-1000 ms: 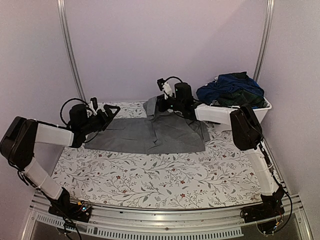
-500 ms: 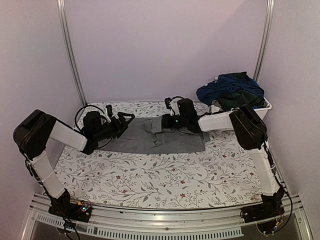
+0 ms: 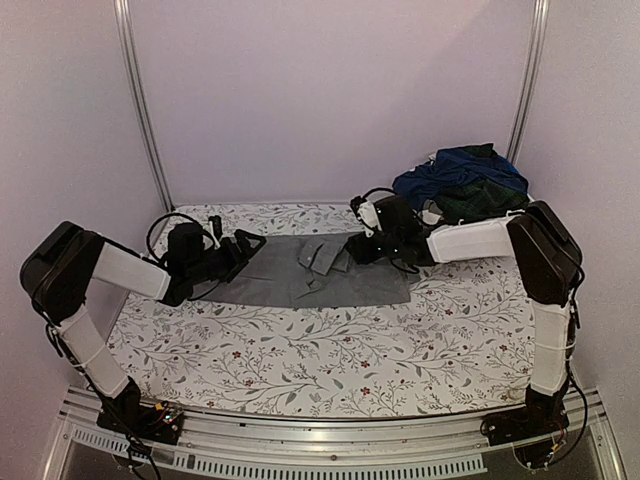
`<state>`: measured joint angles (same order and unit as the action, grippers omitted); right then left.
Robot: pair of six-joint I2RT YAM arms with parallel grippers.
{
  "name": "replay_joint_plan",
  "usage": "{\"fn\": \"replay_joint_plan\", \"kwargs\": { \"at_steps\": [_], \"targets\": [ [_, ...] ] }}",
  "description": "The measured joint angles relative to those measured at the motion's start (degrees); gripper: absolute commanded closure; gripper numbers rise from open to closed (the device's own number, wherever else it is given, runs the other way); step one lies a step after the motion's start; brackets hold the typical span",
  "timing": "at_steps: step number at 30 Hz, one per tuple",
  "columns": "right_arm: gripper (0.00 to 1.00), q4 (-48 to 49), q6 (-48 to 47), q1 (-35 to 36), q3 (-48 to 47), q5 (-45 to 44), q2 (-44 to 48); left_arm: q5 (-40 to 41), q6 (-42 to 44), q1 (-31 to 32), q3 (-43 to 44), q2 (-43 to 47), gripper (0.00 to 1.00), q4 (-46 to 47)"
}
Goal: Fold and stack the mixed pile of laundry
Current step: Fold the 1/3-folded shirt at the center of the board.
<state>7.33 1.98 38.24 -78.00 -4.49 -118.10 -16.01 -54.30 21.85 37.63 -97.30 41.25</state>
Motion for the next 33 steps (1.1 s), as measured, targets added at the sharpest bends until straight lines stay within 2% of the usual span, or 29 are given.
{"fn": "replay_joint_plan", "kwargs": {
  "at_steps": [7, 12, 16, 20, 27, 29, 33],
  "targets": [
    [0.31, -6.45, -10.54, 2.19, 2.32, -1.31, 5.51, 0.24, 0.76, -0.13, 0.02, 0.2, 0.0, -3.04],
    [0.38, -7.82, -18.69, 7.45, 2.4, -0.35, 6.25, 0.22, 0.98, -0.33, 0.07, 0.33, 0.0, -3.54],
    [0.39, -11.3, -22.95, 10.12, -5.18, 1.53, 2.16, 0.04, 0.98, -0.46, 0.26, 0.33, 0.0, -3.67],
    [0.39, -12.83, -25.0, 9.84, -11.78, 1.86, -3.26, -0.02, 0.98, -0.66, 0.37, 0.46, 0.0, -3.89],
    [0.36, -16.46, -26.6, 9.27, -17.16, 0.63, -11.65, -0.07, 0.98, -1.14, 0.37, 2.03, 0.0, -4.09],
    [0.4, -17.05, -26.97, 9.27, -17.35, -0.33, -13.22, -0.09, 1.03, -1.18, 0.39, 2.23, 0.0, -4.07],
    [0.57, -17.53, -27.23, 9.29, -18.53, -3.02, -14.75, -0.07, 1.01, -1.25, 0.42, 2.21, 0.0, -4.09]
  ]
}}
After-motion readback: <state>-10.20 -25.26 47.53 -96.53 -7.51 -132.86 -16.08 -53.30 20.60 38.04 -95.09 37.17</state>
